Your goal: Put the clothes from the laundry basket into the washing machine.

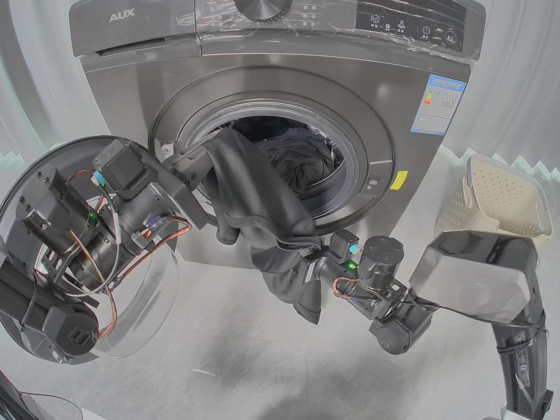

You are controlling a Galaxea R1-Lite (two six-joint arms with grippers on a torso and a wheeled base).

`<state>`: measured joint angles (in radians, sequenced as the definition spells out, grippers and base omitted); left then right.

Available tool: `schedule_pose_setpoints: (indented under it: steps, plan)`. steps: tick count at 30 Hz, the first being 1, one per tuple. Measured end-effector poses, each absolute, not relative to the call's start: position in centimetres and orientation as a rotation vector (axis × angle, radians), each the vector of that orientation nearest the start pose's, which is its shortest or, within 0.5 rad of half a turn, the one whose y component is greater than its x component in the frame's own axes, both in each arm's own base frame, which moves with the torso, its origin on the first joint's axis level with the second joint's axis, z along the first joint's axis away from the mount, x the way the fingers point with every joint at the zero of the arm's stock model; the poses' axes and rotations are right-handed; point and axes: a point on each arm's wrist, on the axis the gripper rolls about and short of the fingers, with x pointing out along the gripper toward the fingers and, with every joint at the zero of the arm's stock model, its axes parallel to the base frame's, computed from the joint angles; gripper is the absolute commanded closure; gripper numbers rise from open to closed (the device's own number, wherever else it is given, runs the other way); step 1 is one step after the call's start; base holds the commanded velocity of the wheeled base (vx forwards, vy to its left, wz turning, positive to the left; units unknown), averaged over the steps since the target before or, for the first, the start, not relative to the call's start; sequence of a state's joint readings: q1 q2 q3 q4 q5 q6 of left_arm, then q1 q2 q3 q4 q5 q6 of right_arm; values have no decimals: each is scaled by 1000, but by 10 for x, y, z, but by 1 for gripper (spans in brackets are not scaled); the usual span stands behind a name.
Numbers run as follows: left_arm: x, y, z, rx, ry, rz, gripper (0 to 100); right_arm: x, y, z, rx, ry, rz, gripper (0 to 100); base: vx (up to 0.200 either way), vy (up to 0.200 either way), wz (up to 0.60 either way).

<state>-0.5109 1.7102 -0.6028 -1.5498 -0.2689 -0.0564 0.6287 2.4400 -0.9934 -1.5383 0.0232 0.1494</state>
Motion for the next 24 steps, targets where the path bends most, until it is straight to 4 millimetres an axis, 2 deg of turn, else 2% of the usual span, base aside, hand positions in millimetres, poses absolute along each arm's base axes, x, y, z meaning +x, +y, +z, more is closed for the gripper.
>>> schedule_pose_setpoints:
  steps: [10,17,24]
  plan:
    - [247,-133,181,-68,-283,-751,100,312,221,84,181,-46,644,100,0,0,0]
    - [249,-132,158,-54,-191,-750,100,292,210,114,197,-90,651,100,0,0,0]
    - [251,-134,144,-49,-136,-757,100,281,204,134,213,-138,658,100,0,0,0]
